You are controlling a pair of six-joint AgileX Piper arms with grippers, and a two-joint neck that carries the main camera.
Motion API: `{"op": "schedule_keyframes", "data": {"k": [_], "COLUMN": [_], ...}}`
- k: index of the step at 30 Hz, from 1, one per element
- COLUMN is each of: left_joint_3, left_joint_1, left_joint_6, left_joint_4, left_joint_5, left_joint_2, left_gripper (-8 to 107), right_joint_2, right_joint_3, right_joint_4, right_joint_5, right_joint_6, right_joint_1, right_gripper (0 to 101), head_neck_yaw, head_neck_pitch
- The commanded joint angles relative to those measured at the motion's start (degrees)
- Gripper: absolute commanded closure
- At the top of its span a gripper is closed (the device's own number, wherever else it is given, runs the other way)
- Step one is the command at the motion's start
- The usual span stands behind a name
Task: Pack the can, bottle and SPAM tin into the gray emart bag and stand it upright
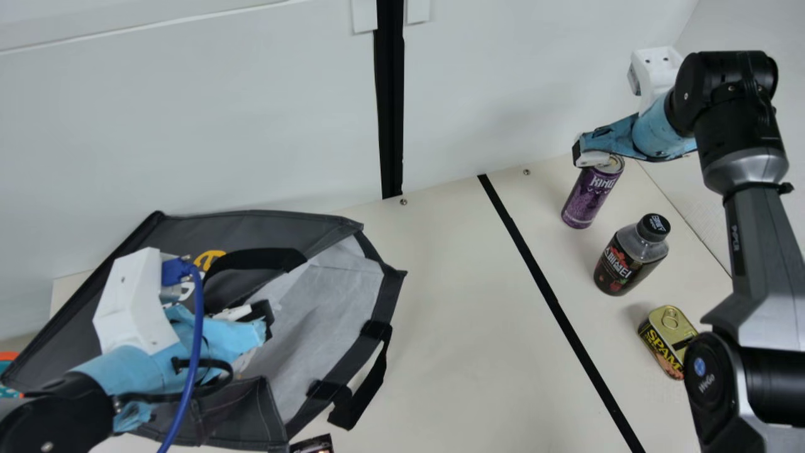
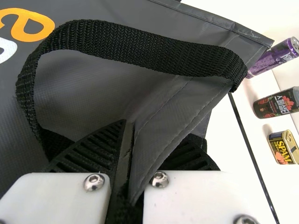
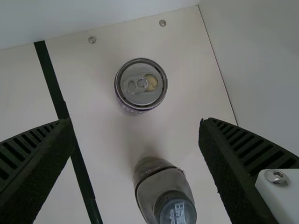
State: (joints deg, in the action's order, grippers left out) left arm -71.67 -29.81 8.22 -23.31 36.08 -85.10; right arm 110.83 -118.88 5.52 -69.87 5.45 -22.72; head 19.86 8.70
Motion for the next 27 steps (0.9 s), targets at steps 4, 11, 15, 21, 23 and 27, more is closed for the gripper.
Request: {"op": "schedule_keyframes", "data": {"k": [4, 11, 15, 21, 23, 27], "left_joint_3": [0.0, 0.0, 0.0, 0.0, 0.0, 0.0], "left_joint_1": [0.0, 0.0, 0.0, 0.0, 0.0, 0.0], "left_joint_6": [0.0, 0.0, 0.0, 0.0, 0.0, 0.0], "left_joint_4": [0.0, 0.0, 0.0, 0.0, 0.0, 0.0], "left_joint_5": [0.0, 0.0, 0.0, 0.0, 0.0, 0.0], "left_joint_2": [0.0, 0.0, 0.0, 0.0, 0.0, 0.0], "left_gripper": [107, 107, 107, 107, 107, 107], "right_joint_2": [3.6, 8.1, 10.4, 13.8, 14.8, 16.8], "right_joint_3": [-2.9, -6.6, -8.3, -10.9, -11.6, -12.8], "right_joint_4": [-0.3, -0.5, -0.7, -1.6, -1.9, -2.5], "right_joint_5": [0.0, 0.0, 0.0, 0.0, 0.0, 0.0], "right_joint_6": [-0.2, 0.1, 0.3, 1.4, 1.7, 2.1], "right_joint_1": [-0.2, -0.5, -0.8, -1.4, -1.6, -2.0], "right_gripper": [6, 6, 6, 6, 6, 6], "head_neck_yaw": [0.1, 0.1, 0.1, 0.1, 0.1, 0.1], "head_neck_pitch": [1.3, 1.3, 1.3, 1.3, 1.3, 1.3]}}
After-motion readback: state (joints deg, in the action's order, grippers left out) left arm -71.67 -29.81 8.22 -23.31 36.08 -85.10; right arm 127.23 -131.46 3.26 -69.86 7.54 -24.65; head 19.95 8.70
